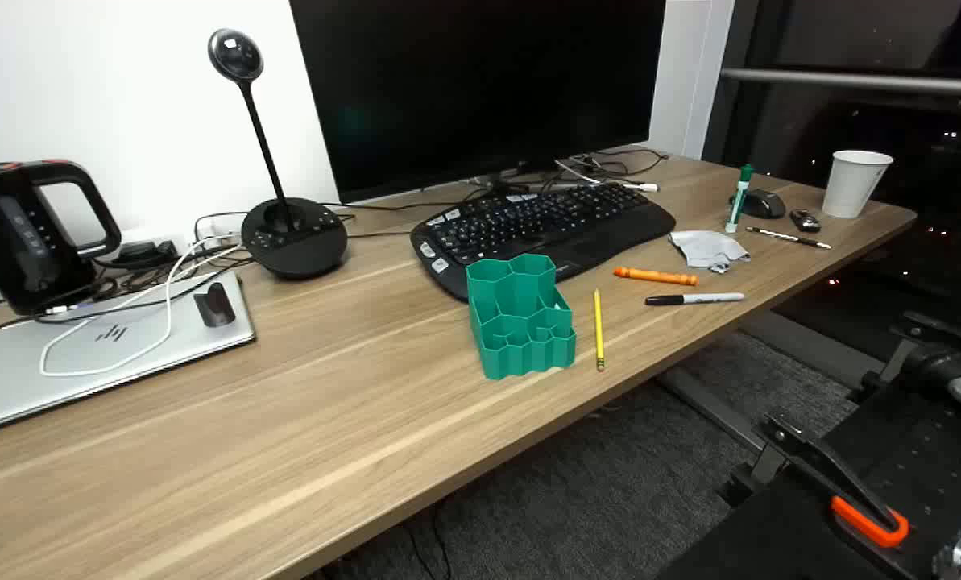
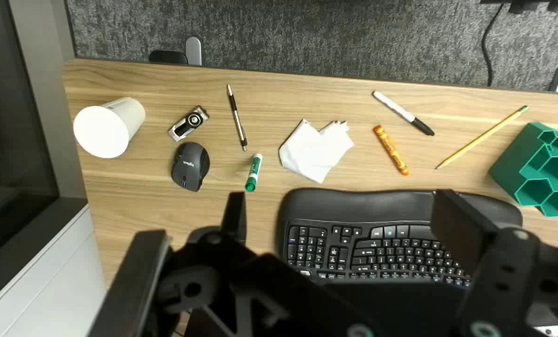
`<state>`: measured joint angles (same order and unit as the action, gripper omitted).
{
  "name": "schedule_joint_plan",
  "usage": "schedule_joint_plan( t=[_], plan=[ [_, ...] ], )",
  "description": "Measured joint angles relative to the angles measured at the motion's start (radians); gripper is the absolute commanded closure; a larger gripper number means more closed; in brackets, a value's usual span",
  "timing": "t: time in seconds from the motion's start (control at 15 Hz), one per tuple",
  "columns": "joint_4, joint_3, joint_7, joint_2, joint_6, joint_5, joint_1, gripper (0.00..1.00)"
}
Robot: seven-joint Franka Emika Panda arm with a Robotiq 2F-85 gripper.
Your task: Put the marker inside the stationery holder
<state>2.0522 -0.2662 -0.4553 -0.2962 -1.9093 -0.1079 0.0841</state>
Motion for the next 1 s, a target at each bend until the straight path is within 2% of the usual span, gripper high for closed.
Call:
schedule_joint_plan(
  t=[0.6, 0.8, 1.0],
  plan=[
    [-0.002, 0.001, 0.011, 0.002, 0.000, 0.001, 0.000, 0.00],
    [-0.029, 0.007, 0.119, 0.060, 0.001, 0.052, 0.000, 0.00],
    [-0.121, 0.011, 0.260, 0.217, -0.002, 0.093, 0.005, 0.00]
  ],
)
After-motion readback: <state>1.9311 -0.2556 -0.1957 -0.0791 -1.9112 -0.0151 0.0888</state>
